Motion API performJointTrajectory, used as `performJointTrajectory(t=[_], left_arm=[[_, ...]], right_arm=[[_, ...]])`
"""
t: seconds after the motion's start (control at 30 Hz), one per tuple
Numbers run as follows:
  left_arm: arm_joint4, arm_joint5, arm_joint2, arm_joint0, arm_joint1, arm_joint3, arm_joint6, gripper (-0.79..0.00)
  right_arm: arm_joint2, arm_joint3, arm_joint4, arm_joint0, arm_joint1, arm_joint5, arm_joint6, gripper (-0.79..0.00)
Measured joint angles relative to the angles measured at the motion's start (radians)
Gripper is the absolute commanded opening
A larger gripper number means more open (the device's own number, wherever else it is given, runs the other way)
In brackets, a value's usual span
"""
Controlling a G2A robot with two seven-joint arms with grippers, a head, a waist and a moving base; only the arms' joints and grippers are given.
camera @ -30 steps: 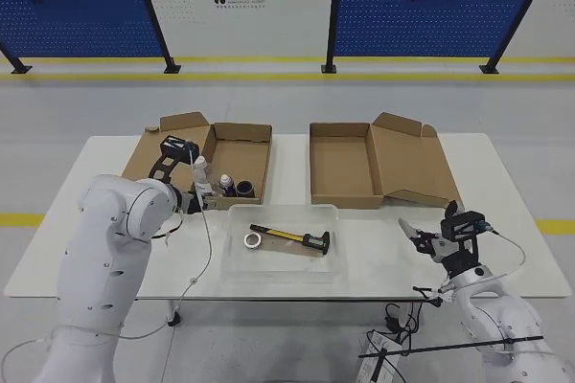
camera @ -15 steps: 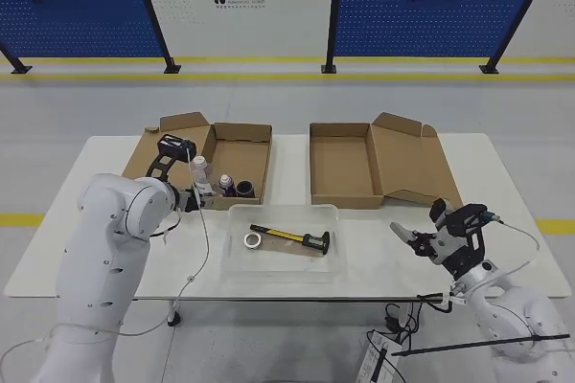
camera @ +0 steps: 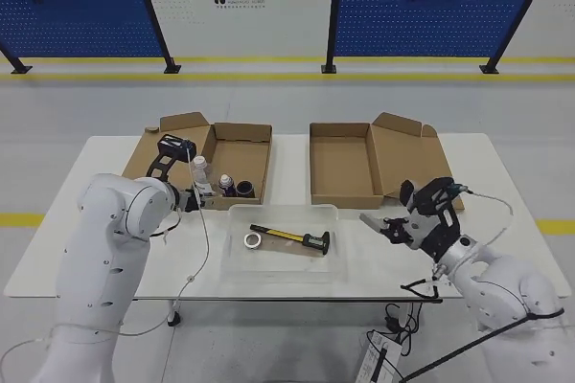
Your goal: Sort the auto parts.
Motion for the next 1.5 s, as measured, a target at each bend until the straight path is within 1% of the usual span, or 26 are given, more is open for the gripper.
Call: performJointTrajectory(t=[0.07, 0.13, 0.23, 0.3, 0.33, 0.4, 0.83, 0.9, 0.97, 1.0, 1.1, 1.17, 1.23, 1.33, 1.43, 1.5], left_arm=[[0.0, 0.0, 0.0, 0.0, 0.0, 0.0, 0.0, 0.0], [0.0, 0.0, 0.0, 0.0, 0.0, 0.0, 0.0, 0.0], [0.0, 0.0, 0.0, 0.0, 0.0, 0.0, 0.0, 0.0], [0.0, 0.0, 0.0, 0.0, 0.0, 0.0, 0.0, 0.0], [0.0, 0.0, 0.0, 0.0, 0.0, 0.0, 0.0, 0.0], [0.0, 0.0, 0.0, 0.0, 0.0, 0.0, 0.0, 0.0], [0.0, 0.0, 0.0, 0.0, 0.0, 0.0, 0.0, 0.0], [0.002, -0.001, -0.009, 0.009, 0.001, 0.005, 0.022, 0.0], [0.011, -0.001, -0.032, 0.016, 0.005, 0.006, 0.056, 0.0], [0.011, 0.0, -0.043, 0.018, 0.006, 0.004, 0.063, 0.0], [0.018, 0.002, -0.08, 0.018, 0.012, 0.007, 0.074, 0.0], [0.027, 0.006, -0.101, 0.016, 0.015, 0.015, 0.08, 0.0], [0.039, 0.008, -0.116, 0.014, 0.018, 0.023, 0.084, 0.0], [0.055, 0.008, -0.123, 0.011, 0.021, 0.031, 0.089, 0.0], [0.056, 0.007, -0.123, 0.011, 0.021, 0.031, 0.09, 0.0], [0.056, 0.007, -0.123, 0.011, 0.021, 0.031, 0.09, 0.0]], right_arm=[[-0.071, 0.02, 0.008, 0.068, -0.002, 0.019, 0.104, 0.0], [-0.145, 0.052, -0.018, 0.135, -0.005, 0.041, 0.199, 0.0], [-0.243, 0.11, -0.076, 0.213, -0.015, 0.11, 0.262, 0.0], [-0.298, 0.139, -0.105, 0.239, -0.024, 0.162, 0.254, 0.0], [-0.327, 0.156, -0.102, 0.244, -0.03, 0.203, 0.232, 0.0], [-0.348, 0.168, -0.088, 0.241, -0.035, 0.246, 0.197, 0.0], [-0.348, 0.166, -0.085, 0.24, -0.035, 0.247, 0.198, 0.0], [-0.362, 0.159, -0.086, 0.242, -0.037, 0.245, 0.193, 0.0], [-0.397, 0.151, -0.094, 0.264, -0.044, 0.273, 0.218, 0.0], [-0.418, 0.149, -0.094, 0.28, -0.048, 0.296, 0.231, 0.0], [-0.5, 0.161, -0.103, 0.349, -0.07, 0.414, 0.289, 0.0], [-0.568, 0.187, -0.128, 0.412, -0.089, 0.514, 0.348, 0.0], [-0.643, 0.216, -0.139, 0.481, -0.114, 0.611, 0.4, 0.0], [-0.756, 0.277, -0.192, 0.575, -0.151, 0.726, 0.452, 0.0], [-0.861, 0.333, -0.296, 0.64, -0.188, 0.838, 0.479, 0.0], [-0.9, 0.362, -0.301, 0.654, -0.209, 0.884, 0.455, 0.0]])
